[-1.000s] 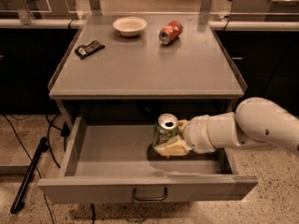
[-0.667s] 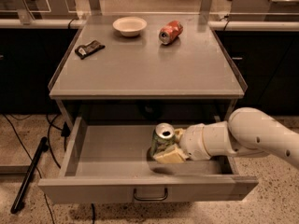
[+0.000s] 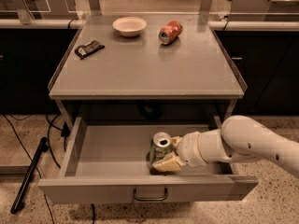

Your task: Place green can into top drawer

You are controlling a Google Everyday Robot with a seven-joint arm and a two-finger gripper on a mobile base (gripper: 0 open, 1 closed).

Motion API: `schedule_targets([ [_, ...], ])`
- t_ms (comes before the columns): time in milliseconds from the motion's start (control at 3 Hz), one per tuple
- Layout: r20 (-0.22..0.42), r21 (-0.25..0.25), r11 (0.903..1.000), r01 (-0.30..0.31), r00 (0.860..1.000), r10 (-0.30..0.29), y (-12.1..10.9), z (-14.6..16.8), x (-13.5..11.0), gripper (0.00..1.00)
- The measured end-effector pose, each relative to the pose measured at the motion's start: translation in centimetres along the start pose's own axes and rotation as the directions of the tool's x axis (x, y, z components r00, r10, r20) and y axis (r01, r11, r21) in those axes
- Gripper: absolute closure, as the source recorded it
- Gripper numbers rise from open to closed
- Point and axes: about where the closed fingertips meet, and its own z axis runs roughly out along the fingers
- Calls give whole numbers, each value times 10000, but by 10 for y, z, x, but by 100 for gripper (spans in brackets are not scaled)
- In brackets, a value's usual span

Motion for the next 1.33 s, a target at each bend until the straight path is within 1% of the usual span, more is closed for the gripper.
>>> schedule_targets([
  [333,-64,-74,9989,455,9989,-456,-5,18,0,100],
  [667,-11,-138,9958,908,9959,-909,-13,37,-1,100],
  [1000,33,-91,9910,1337,9910,-1336,-21,51,-3,100],
  [1333,-33,-50,9828,1847,9828,-1847,-33,72,-7,100],
])
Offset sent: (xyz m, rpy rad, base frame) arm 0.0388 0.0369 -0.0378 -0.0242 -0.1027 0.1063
